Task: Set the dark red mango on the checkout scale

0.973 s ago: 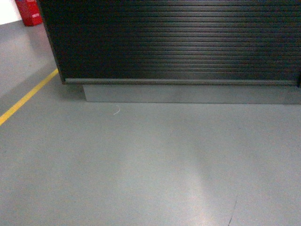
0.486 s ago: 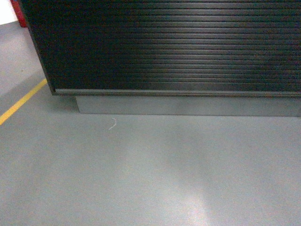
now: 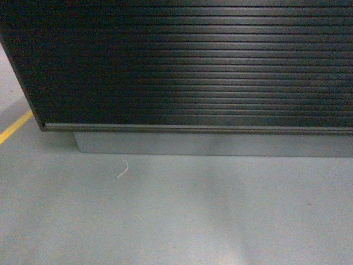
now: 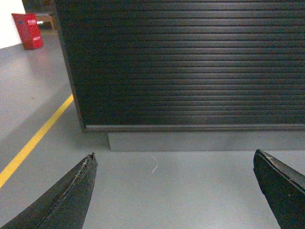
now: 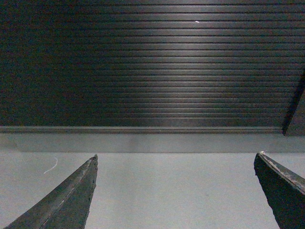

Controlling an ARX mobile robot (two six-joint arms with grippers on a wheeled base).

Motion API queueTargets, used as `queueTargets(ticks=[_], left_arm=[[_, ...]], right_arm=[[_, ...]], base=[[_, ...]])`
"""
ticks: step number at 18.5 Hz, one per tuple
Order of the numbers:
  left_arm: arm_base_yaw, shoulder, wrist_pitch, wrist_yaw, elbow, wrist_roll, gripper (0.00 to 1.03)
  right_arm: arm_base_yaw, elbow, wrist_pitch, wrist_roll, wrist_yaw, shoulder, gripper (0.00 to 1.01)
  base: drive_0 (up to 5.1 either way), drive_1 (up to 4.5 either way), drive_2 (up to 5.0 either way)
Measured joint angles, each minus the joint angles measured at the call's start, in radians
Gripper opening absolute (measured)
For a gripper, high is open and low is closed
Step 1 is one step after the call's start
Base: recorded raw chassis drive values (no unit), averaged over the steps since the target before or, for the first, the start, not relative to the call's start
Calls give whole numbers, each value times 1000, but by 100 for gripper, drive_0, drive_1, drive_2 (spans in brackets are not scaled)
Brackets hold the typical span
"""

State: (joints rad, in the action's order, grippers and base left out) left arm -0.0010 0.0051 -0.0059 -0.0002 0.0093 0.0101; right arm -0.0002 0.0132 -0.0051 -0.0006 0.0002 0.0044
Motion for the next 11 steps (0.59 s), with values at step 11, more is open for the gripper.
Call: queueTargets(ticks=[11], left_arm=[[0,0,4,0,0,0,98]], right_arm=[[0,0,3,0,0,0,98]], base=[[9,413,-396]])
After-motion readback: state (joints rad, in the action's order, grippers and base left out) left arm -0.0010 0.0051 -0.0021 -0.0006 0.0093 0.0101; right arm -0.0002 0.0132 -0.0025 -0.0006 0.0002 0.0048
